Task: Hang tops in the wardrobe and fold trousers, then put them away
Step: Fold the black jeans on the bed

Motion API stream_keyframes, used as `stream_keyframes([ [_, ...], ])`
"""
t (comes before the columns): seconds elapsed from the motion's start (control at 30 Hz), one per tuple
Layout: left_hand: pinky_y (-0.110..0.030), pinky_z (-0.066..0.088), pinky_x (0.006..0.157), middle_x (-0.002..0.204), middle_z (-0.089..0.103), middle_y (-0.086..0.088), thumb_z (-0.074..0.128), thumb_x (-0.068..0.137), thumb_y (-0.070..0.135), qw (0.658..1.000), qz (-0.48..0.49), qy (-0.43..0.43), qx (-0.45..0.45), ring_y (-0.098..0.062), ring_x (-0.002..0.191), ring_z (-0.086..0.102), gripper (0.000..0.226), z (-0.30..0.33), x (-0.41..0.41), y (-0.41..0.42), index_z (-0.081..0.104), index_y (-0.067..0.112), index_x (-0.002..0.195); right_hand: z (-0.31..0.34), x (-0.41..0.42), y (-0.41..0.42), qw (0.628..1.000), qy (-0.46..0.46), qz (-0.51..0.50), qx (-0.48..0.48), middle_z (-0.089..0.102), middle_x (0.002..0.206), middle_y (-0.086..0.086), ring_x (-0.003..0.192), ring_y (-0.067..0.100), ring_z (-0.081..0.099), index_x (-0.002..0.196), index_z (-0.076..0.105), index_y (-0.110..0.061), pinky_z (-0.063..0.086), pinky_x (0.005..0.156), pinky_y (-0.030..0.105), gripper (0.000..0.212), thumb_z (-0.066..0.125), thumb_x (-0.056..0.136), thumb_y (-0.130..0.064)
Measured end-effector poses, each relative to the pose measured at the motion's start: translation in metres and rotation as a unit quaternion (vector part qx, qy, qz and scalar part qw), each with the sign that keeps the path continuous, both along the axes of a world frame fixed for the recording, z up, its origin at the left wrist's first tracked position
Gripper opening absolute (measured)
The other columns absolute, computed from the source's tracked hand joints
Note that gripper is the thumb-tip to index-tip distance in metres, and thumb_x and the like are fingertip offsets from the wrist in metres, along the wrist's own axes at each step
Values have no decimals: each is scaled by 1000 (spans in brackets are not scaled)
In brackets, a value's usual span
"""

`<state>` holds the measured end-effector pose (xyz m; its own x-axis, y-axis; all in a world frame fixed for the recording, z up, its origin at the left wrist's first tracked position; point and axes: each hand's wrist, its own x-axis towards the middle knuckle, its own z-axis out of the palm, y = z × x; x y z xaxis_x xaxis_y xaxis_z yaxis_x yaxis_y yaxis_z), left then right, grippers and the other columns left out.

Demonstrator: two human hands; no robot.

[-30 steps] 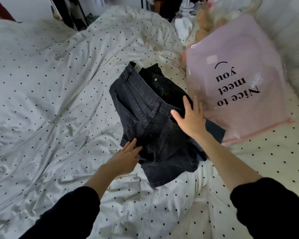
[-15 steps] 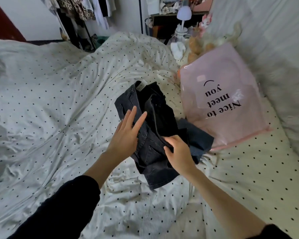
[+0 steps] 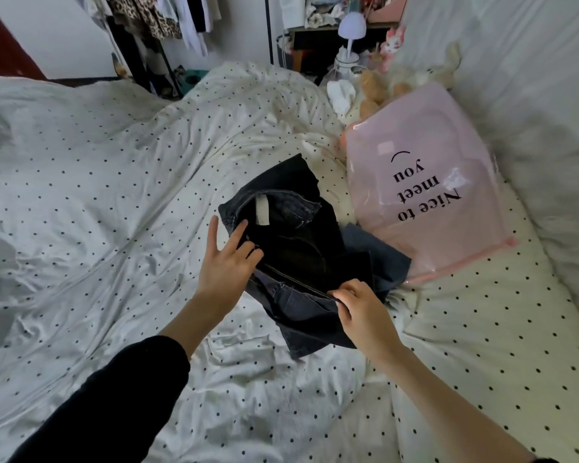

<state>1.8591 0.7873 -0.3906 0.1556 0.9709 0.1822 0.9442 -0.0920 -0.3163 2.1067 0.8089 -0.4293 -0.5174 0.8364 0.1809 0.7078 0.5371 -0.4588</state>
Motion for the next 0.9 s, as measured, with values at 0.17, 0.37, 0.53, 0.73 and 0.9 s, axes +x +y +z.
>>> stream_keyframes([
  [0.17, -64, 31, 102, 65, 67, -4, 79, 54, -8, 999, -12, -39, 23, -30, 103, 65, 25, 5, -9, -19, 73, 10, 71, 1, -4, -15, 989, -139, -11, 37, 68, 95, 7, 76, 25, 66, 101, 71, -10, 54, 52, 35, 49, 86, 54, -6],
  [0.37, -67, 34, 99, 98, 70, -11, 74, 59, -3, 993, -54, -106, 0, -32, 112, 61, 40, -14, 2, -59, 73, 9, 97, -9, -1, -30, 994, -101, -12, 36, 69, 79, 5, 60, 20, 64, 85, 76, -7, 49, 39, 19, 48, 88, 42, 10],
  [0.53, -58, 29, 109, 140, 48, -15, 65, 74, 7, 991, -29, -126, 37, -34, 132, 41, 62, 10, 3, -28, 52, 12, 134, -11, -2, -38, 990, -126, 18, 59, 68, 76, 4, 59, 16, 64, 82, 77, -11, 48, 39, 17, 56, 89, 31, 9],
  [0.73, -35, 30, 107, 136, 46, -4, 50, 89, 8, 991, 55, -72, -95, -23, 122, 45, 69, 14, -8, 27, 17, 18, 149, -10, -5, -45, 991, -107, -7, 75, 70, 76, 2, 61, 15, 66, 81, 76, -9, 50, 42, 18, 47, 91, 38, 4],
  [0.9, -37, 37, 103, 123, 61, -3, 58, 81, -3, 986, -13, -130, -101, -25, 112, 56, 58, 2, -18, -13, 51, 16, 135, -1, 8, -39, 984, -127, -21, 121, 65, 64, 3, 54, 17, 62, 70, 72, -6, 52, 45, 27, 39, 86, 38, 10],
])
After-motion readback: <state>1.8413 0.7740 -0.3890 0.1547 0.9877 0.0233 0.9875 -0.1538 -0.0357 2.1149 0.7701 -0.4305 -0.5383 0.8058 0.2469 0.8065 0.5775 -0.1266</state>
